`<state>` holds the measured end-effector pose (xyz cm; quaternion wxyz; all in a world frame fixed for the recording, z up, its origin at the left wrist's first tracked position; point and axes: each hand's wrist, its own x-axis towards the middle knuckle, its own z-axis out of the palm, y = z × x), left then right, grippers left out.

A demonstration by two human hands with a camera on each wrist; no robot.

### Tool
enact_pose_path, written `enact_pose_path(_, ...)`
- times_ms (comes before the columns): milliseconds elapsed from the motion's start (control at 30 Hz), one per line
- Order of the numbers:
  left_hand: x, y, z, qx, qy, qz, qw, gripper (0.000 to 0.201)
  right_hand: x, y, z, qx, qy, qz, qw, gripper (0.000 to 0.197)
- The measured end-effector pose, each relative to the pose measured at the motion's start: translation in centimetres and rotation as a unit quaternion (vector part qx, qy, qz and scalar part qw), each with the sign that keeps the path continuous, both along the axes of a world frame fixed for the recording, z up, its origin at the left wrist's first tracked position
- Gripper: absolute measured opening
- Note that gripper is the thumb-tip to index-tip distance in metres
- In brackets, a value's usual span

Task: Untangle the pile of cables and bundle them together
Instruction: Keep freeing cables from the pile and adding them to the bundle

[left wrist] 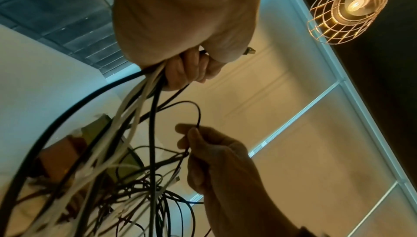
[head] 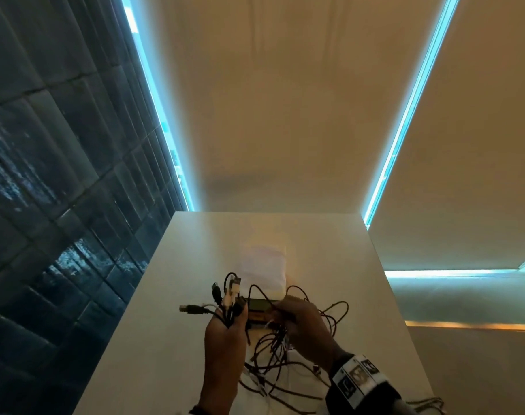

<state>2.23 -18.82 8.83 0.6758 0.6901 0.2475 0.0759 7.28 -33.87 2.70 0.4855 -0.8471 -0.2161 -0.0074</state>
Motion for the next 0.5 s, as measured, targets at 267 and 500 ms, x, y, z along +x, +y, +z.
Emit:
enact_pose_path(267, 0.7, -0.8, -0.4, 0.013, 0.027, -0.074, 0.997, 0.019, -1.9, 1.1, 1.7, 0.002, -0.037, 0.088, 0.995, 0.035)
enact_pose_path(500, 0.1, -0.7, 0.0, 0.005, -0.018, -0.116, 0.993, 0.016, -1.8, 1.0, 1.3, -0.005, -0.035, 0.078, 0.996, 0.024)
